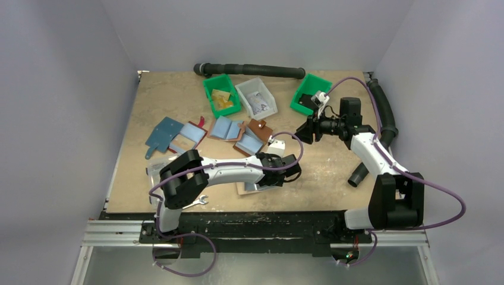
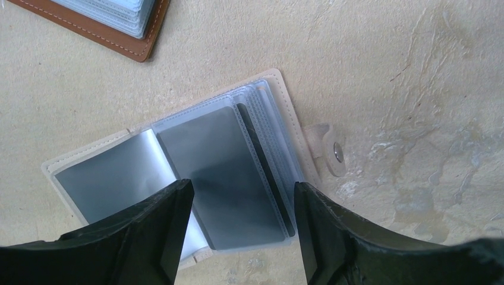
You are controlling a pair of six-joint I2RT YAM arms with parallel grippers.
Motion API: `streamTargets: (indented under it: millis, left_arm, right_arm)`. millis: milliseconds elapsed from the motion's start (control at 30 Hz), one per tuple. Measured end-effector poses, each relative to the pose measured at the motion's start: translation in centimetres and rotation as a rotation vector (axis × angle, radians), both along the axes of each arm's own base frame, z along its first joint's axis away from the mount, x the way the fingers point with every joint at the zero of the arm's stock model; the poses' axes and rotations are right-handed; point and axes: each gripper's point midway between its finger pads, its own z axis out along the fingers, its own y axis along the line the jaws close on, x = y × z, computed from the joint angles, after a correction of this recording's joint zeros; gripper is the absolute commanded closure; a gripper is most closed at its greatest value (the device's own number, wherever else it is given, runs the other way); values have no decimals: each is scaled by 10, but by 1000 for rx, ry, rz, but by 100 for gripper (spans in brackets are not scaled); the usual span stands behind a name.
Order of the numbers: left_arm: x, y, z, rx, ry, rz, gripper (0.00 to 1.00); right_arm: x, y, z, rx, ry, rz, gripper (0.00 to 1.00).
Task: Take the credit cards out of the card holder
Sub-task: Remove the credit card from the card holder.
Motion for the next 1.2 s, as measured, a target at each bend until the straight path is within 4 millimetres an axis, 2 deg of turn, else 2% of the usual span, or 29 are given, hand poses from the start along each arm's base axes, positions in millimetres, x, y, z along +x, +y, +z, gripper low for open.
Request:
streamTargets:
  millis: [267, 433, 667, 867, 1200]
  left_arm:
    - [-5, 12, -1, -11, -5, -32, 29]
    - [-9, 10, -1, -40, -1, -69, 24]
    - [-15, 12, 11, -119, -12, -116, 21]
    - [-13, 13, 28, -204, -40, -138, 21]
    - [-6, 15, 26, -215, -36, -126, 20]
  right_arm:
    - [0, 0, 0, 0, 0, 0, 48]
    - [0, 0, 0, 0, 0, 0, 48]
    - [0, 0, 0, 0, 0, 1, 48]
    - [0, 0, 0, 0, 0, 1, 48]
    - [0, 0, 0, 0, 0, 1, 48]
